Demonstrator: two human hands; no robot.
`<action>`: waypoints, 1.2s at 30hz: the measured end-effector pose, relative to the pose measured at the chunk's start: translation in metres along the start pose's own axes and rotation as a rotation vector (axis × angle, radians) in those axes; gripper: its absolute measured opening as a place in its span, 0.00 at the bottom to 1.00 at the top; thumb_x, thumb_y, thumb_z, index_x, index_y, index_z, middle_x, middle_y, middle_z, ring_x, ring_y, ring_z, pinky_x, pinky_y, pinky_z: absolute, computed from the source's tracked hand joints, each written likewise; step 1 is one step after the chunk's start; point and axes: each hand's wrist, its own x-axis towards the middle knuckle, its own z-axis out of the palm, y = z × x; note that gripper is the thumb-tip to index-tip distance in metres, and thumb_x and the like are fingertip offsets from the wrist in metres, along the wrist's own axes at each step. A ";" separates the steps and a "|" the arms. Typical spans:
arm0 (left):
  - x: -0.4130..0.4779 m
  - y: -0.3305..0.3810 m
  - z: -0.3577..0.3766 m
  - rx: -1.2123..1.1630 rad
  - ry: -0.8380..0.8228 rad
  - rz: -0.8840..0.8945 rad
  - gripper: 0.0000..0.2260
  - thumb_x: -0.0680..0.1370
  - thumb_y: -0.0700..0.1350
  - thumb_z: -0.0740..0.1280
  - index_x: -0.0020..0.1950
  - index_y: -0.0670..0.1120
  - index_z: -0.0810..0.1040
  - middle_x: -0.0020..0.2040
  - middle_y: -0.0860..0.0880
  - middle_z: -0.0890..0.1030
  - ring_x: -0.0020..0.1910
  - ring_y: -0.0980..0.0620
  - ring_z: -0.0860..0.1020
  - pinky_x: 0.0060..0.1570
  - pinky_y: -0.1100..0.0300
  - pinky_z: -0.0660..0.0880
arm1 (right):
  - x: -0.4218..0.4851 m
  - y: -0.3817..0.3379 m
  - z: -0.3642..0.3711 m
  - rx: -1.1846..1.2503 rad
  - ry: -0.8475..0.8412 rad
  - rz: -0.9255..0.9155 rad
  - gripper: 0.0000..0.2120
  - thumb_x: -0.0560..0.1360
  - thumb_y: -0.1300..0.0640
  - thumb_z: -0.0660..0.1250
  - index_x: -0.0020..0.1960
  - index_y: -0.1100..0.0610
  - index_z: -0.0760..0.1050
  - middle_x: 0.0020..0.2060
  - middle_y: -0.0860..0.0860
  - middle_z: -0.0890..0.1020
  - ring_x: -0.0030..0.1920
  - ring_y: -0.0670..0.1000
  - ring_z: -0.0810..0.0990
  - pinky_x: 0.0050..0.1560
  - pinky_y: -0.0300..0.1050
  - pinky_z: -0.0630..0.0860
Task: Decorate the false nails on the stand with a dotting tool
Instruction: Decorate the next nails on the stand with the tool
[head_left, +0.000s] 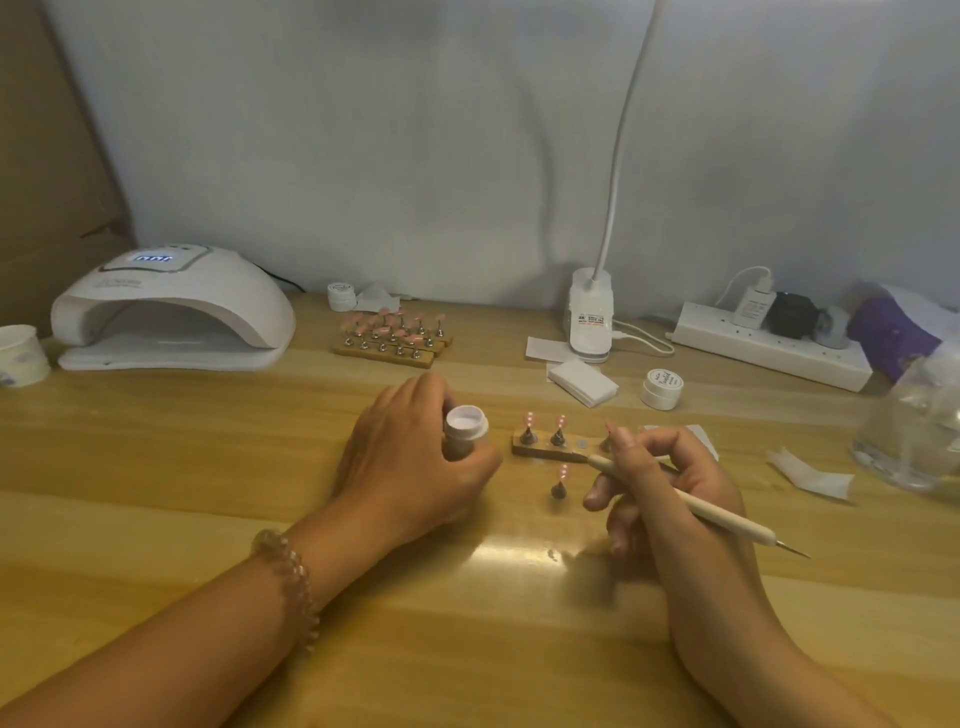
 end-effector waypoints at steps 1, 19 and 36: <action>0.001 -0.003 0.000 0.009 -0.006 -0.037 0.14 0.68 0.61 0.63 0.44 0.53 0.66 0.42 0.57 0.72 0.42 0.54 0.70 0.37 0.59 0.64 | 0.000 0.000 0.000 -0.009 0.003 0.004 0.14 0.75 0.49 0.67 0.47 0.60 0.73 0.30 0.54 0.82 0.21 0.47 0.71 0.22 0.35 0.68; -0.014 0.027 -0.008 0.122 0.101 0.237 0.13 0.71 0.50 0.69 0.51 0.49 0.71 0.45 0.54 0.70 0.43 0.53 0.69 0.39 0.63 0.63 | 0.006 0.006 -0.008 -0.011 0.063 -0.051 0.11 0.77 0.55 0.70 0.43 0.55 0.69 0.26 0.50 0.78 0.23 0.45 0.71 0.23 0.35 0.68; -0.015 0.035 0.013 -0.249 -0.274 0.091 0.03 0.75 0.55 0.71 0.46 0.60 0.80 0.43 0.64 0.78 0.37 0.73 0.72 0.36 0.64 0.64 | 0.008 0.005 -0.006 -0.121 0.047 -0.012 0.09 0.76 0.51 0.71 0.46 0.54 0.73 0.33 0.52 0.83 0.27 0.47 0.76 0.27 0.44 0.74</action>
